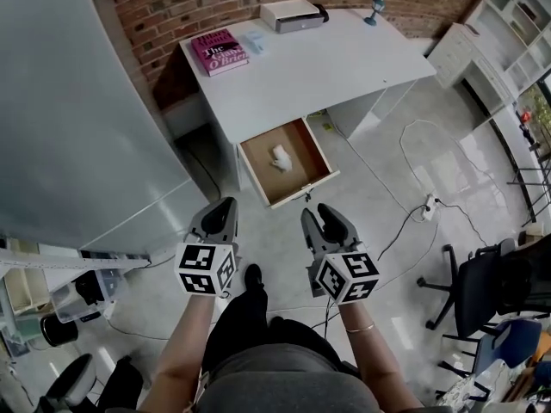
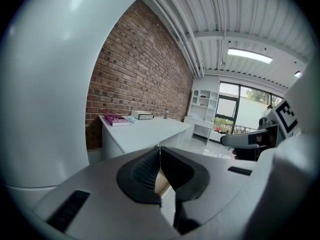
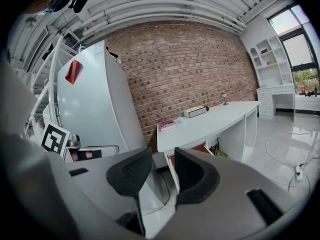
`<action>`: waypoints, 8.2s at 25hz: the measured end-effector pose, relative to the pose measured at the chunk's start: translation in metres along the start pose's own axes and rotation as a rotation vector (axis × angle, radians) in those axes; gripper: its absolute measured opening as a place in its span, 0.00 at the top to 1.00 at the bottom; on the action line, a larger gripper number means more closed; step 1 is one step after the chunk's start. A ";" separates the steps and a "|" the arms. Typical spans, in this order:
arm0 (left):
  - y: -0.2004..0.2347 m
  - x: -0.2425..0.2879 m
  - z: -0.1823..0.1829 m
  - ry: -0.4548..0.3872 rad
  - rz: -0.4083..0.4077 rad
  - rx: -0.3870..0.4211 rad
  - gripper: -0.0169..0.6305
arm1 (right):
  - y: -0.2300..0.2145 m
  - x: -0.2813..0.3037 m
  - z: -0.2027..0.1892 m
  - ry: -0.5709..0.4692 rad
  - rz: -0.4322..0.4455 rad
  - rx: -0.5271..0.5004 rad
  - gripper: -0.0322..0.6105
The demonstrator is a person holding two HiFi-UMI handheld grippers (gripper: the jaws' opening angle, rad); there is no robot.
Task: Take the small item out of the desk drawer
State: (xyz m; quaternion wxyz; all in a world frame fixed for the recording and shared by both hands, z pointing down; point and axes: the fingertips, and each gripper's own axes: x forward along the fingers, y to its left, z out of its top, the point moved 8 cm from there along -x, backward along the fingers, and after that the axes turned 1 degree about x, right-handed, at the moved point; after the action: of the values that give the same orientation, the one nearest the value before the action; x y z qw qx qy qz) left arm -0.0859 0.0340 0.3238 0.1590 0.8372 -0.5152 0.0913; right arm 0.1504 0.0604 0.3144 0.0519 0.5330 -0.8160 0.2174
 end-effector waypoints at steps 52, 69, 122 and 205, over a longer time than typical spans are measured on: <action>0.038 0.121 -0.007 0.092 0.229 -0.172 0.94 | -0.112 0.194 0.009 0.329 0.161 -0.072 0.67; 0.035 0.128 -0.054 0.124 0.387 -0.298 0.94 | -0.145 0.264 -0.039 0.523 0.217 -0.127 0.65; 0.054 0.154 -0.143 0.096 0.465 -0.411 0.94 | -0.207 0.419 -0.158 0.800 0.077 -0.358 0.60; 0.074 0.140 -0.068 0.111 0.342 -0.296 0.94 | -0.114 0.300 -0.057 0.556 0.159 -0.175 0.67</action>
State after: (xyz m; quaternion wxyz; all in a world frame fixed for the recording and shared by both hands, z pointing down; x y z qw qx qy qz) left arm -0.0877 -0.0893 0.4445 0.2904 0.6989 -0.6479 0.0861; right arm 0.1154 -0.2091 0.4943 0.3019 0.3809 -0.8253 0.2875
